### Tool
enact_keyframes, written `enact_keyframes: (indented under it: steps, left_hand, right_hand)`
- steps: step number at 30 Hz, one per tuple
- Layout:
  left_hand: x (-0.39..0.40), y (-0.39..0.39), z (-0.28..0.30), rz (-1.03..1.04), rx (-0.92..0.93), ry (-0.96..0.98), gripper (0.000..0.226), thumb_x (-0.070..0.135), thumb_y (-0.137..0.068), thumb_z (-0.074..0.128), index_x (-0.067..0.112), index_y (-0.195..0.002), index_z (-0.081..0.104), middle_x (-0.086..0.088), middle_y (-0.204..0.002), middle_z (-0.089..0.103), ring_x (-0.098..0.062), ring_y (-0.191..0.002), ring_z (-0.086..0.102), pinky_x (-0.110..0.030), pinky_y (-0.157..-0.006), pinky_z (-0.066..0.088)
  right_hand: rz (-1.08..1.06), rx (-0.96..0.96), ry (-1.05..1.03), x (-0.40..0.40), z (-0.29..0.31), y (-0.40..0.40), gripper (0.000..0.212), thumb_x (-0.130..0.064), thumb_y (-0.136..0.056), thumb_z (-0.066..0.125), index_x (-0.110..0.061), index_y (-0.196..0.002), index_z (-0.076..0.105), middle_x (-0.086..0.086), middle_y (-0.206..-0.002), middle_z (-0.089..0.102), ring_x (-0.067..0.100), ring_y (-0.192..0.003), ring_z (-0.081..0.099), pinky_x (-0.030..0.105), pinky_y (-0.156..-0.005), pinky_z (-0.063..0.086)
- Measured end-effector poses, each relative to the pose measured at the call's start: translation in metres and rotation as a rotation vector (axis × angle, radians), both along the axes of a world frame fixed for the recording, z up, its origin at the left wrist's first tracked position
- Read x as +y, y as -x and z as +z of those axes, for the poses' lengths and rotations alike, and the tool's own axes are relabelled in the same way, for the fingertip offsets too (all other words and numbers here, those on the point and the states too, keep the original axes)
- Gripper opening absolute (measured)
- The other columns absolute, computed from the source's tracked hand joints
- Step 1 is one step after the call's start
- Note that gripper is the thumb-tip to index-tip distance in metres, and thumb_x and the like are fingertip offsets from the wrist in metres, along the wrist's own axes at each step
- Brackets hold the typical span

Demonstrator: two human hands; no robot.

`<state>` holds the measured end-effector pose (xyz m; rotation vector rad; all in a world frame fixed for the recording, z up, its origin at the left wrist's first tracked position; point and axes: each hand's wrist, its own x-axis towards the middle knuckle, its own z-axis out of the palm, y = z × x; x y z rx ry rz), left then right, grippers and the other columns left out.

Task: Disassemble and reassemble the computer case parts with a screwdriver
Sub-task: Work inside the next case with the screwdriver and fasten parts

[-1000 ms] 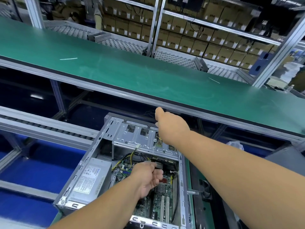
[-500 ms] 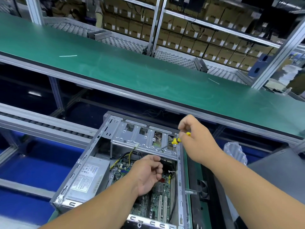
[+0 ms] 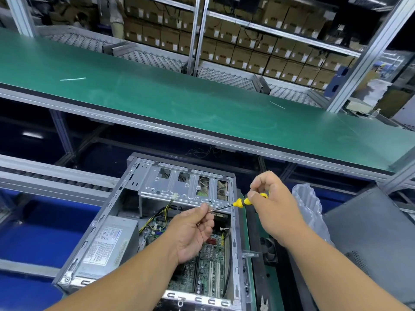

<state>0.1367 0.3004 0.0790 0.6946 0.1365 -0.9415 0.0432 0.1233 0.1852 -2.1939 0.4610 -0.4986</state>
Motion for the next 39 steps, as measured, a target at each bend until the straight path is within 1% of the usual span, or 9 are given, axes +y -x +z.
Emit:
enact_keyframes:
  steps: [4, 8, 13, 19, 22, 24, 27, 30, 39]
  left_hand:
    - [0.001, 0.0, 0.0, 0.004, 0.012, 0.016, 0.016, 0.012, -0.087, 0.074, -0.002, -0.095, 0.074, -0.016, -0.083, 0.069, -0.019, -0.066, 0.068, -0.025, -0.055, 0.059]
    - [0.002, 0.0, 0.0, 0.015, 0.003, 0.016, 0.016, 0.009, -0.084, 0.075, -0.003, -0.095, 0.074, -0.018, -0.086, 0.071, -0.021, -0.07, 0.069, -0.026, -0.056, 0.059]
    - [0.001, -0.002, 0.0, 0.035, 0.035, -0.001, 0.017, 0.014, -0.085, 0.075, -0.001, -0.093, 0.072, -0.016, -0.082, 0.069, -0.019, -0.064, 0.068, -0.024, -0.052, 0.058]
    - [-0.001, -0.001, -0.002, 0.008, 0.016, -0.024, 0.048, 0.035, -0.087, 0.077, -0.007, -0.109, 0.072, -0.019, -0.089, 0.07, -0.024, -0.075, 0.069, -0.028, -0.059, 0.06]
    - [-0.001, -0.003, -0.006, 0.022, 0.055, -0.134, 0.059, 0.049, -0.097, 0.064, -0.008, -0.109, 0.071, -0.023, -0.092, 0.07, -0.028, -0.076, 0.069, -0.032, -0.057, 0.058]
    - [0.0, -0.003, -0.007, 0.008, 0.057, -0.163, 0.048, 0.039, -0.104, 0.053, -0.006, -0.106, 0.069, -0.022, -0.087, 0.069, -0.027, -0.07, 0.067, -0.032, -0.053, 0.055]
    - [0.0, -0.003, -0.006, 0.009, 0.057, -0.196, 0.026, 0.005, -0.098, 0.045, -0.007, -0.106, 0.066, -0.02, -0.082, 0.068, -0.025, -0.067, 0.065, -0.03, -0.053, 0.055]
    - [-0.001, -0.004, -0.006, 0.046, 0.031, -0.259, 0.032, -0.013, -0.094, 0.037, -0.009, -0.111, 0.064, -0.021, -0.085, 0.07, -0.026, -0.068, 0.068, -0.03, -0.055, 0.056]
    - [-0.001, -0.003, -0.006, 0.053, 0.006, -0.246, 0.024, -0.008, -0.105, 0.038, -0.006, -0.118, 0.058, -0.025, -0.097, 0.076, -0.036, -0.091, 0.076, -0.035, -0.07, 0.063]
  right_hand:
    - [-0.024, -0.015, 0.039, 0.002, 0.002, 0.002, 0.022, -0.014, -0.095, 0.062, -0.034, -0.089, 0.056, -0.014, -0.086, 0.06, 0.002, -0.07, 0.05, 0.029, -0.064, 0.043]
    - [-0.02, -0.019, 0.042, 0.005, 0.004, 0.002, 0.022, -0.014, -0.095, 0.062, -0.033, -0.089, 0.056, -0.012, -0.085, 0.06, 0.001, -0.068, 0.049, 0.029, -0.063, 0.043]
    - [0.051, -0.033, 0.079, 0.011, 0.004, 0.0, 0.023, -0.012, -0.096, 0.06, -0.033, -0.088, 0.054, -0.013, -0.082, 0.06, 0.002, -0.063, 0.047, 0.014, -0.057, 0.043]
    - [0.084, -0.032, 0.192, 0.002, 0.01, -0.013, 0.024, -0.013, -0.096, 0.058, -0.036, -0.09, 0.053, -0.016, -0.08, 0.06, 0.003, -0.056, 0.048, 0.016, -0.051, 0.043]
    - [0.031, 0.037, 0.281, -0.018, 0.021, -0.034, 0.03, -0.012, -0.097, 0.056, -0.04, -0.088, 0.049, -0.011, -0.08, 0.062, 0.008, -0.063, 0.055, 0.016, -0.048, 0.042]
    - [0.02, 0.123, 0.343, -0.03, 0.028, -0.046, 0.029, -0.013, -0.099, 0.054, -0.04, -0.088, 0.047, -0.007, -0.084, 0.064, 0.014, -0.065, 0.058, 0.022, -0.048, 0.044]
    - [0.076, 0.216, 0.423, -0.036, 0.031, -0.056, 0.028, -0.013, -0.099, 0.053, -0.038, -0.088, 0.045, -0.006, -0.088, 0.063, 0.021, -0.071, 0.061, 0.027, -0.05, 0.046]
    - [0.141, 0.271, 0.5, -0.033, 0.029, -0.061, 0.03, -0.012, -0.099, 0.053, -0.038, -0.088, 0.043, -0.008, -0.091, 0.061, 0.017, -0.076, 0.06, 0.03, -0.058, 0.044]
    - [0.201, 0.319, 0.555, -0.028, 0.018, -0.063, 0.03, -0.01, -0.097, 0.052, -0.037, -0.09, 0.043, -0.006, -0.088, 0.06, 0.02, -0.072, 0.059, 0.039, -0.062, 0.052]
